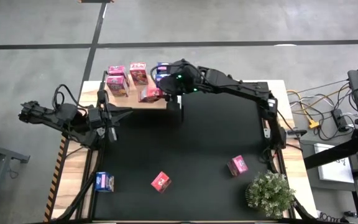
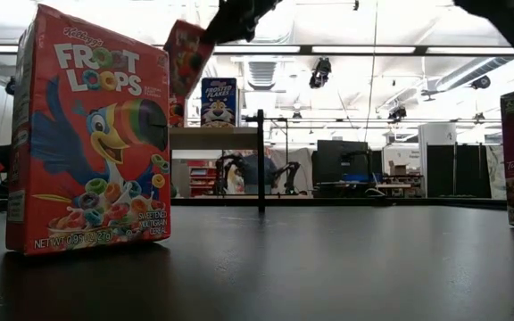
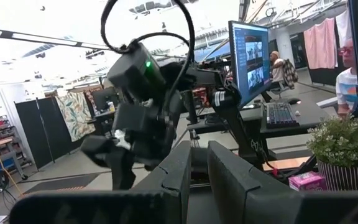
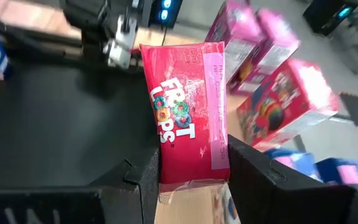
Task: Stack cereal on shelf
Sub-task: Align the right red cereal box with the other red cereal box on the shelf
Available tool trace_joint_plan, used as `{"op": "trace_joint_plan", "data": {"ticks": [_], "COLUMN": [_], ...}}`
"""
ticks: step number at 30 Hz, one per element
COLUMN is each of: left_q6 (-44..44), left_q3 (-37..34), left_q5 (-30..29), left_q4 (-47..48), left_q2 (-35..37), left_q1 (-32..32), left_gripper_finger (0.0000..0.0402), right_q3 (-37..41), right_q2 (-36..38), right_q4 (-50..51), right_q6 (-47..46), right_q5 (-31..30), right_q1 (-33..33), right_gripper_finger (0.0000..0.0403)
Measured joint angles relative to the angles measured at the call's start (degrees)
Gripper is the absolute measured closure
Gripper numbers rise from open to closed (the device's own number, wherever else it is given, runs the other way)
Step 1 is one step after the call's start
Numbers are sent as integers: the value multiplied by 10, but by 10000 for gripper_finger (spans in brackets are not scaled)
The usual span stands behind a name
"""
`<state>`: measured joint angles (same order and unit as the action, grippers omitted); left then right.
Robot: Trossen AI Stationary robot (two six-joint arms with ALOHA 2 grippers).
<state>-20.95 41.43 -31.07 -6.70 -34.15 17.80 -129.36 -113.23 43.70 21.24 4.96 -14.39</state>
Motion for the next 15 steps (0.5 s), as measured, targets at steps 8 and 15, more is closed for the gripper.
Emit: {"op": "trace_joint_plan", "data": {"ticks": [8, 15], "left_q6": [-2, -4], "left_q3": [0, 0], "left_q5": [0, 0], "left_q4": [-1, -2], "left_q2": [3, 3], "left_q1": [0, 0], "left_gripper_finger": [363, 363], "right_q3": [-47, -47], "right_q2": [-47, -54], "right_q4": [46, 52], "right_q6": [3, -5], "right_q5": [-5, -6], "right_q1": [-7, -17], "right_gripper_finger": [257, 254]}}
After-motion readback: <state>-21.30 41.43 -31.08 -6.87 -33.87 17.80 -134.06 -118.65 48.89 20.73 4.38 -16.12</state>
